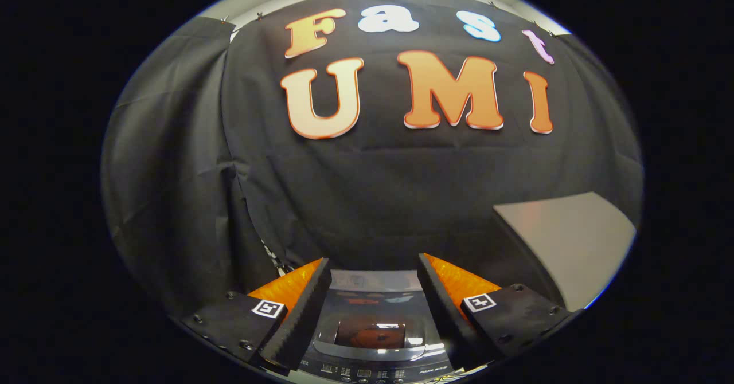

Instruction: Put the clothes into the washing machine and then close the washing machine lid.

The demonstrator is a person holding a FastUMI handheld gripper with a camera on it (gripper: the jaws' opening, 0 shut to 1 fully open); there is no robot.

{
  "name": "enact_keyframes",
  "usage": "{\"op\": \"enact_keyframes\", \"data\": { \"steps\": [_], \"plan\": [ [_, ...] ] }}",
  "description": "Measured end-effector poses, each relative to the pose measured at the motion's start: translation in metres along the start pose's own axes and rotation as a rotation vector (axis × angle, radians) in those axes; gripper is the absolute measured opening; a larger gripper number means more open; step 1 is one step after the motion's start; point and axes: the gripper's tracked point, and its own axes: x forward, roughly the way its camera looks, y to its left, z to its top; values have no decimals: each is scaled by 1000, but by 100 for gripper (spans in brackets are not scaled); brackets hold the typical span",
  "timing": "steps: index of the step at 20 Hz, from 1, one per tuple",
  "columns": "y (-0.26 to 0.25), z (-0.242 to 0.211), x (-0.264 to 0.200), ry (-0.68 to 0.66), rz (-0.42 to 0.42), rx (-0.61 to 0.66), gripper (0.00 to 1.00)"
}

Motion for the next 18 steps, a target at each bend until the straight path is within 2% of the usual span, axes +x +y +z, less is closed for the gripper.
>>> {"op": "enact_keyframes", "data": {
  "steps": [4, 10, 14, 16, 18],
  "plan": [
    [-19, 62, -54, -92, -5, 45, 98],
    [-78, 77, -105, -120, -71, 109, 98],
    [-113, 101, -152, -158, -158, 6, 98],
    [-114, 118, -175, -182, -150, 37, 98],
    [-129, 133, -193, -204, -172, 1, 98]
  ]
}}
